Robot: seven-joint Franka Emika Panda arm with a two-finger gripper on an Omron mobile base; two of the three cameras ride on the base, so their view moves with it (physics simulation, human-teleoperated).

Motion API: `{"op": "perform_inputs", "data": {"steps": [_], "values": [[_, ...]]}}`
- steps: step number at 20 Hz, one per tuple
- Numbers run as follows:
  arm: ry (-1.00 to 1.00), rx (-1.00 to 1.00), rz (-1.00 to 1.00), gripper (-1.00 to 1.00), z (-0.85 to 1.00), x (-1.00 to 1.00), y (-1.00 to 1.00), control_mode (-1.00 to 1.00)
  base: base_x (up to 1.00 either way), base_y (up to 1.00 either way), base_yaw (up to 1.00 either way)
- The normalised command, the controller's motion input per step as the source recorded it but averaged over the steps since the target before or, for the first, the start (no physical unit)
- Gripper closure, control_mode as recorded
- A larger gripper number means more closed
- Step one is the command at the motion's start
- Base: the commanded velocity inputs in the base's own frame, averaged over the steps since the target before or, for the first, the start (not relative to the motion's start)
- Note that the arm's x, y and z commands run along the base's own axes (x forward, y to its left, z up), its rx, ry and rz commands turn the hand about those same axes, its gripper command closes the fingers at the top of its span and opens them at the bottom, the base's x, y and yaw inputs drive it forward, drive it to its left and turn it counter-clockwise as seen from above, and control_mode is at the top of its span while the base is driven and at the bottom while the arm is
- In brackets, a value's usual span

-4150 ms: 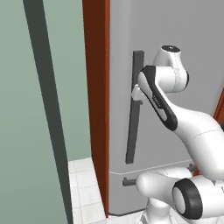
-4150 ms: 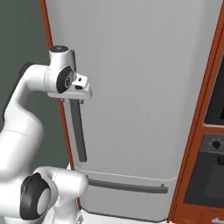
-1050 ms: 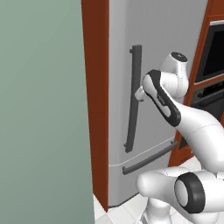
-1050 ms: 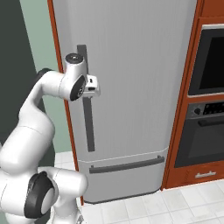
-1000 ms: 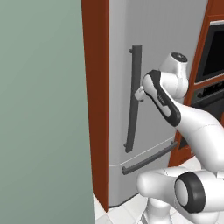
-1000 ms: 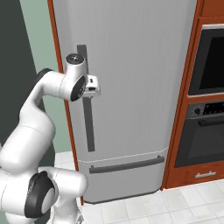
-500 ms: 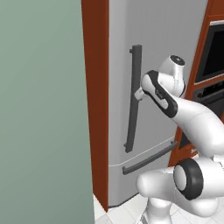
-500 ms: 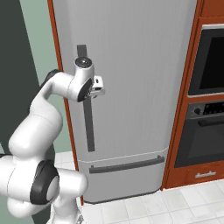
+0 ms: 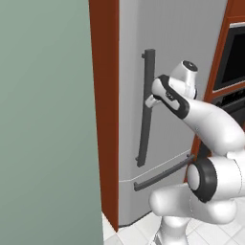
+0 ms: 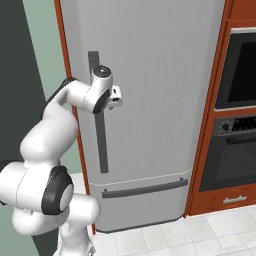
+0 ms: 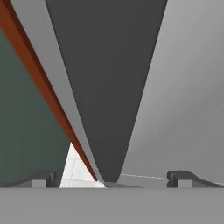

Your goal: Retrieve the butter from the fridge and place it on a plate on the dining table. Then retrieve the butter knife by the fridge and place it near the plate.

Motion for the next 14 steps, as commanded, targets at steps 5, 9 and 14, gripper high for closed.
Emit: {"op": "perform_inputs", "data": {"steps": [5, 9, 14], "values": [[-0.01, 0.00, 0.06, -1.00, -0.15, 0.48, 0.08, -1.00, 0.00, 0.00, 0.00], [0.00, 0.00, 0.05, -1.00, -0.08, 0.39, 0.03, -1.00, 0.00, 0.00, 0.00], [-0.02, 0.00, 0.02, -1.00, -0.02, 0.33, 0.02, -1.00, 0.00, 0.00, 0.00]]}}
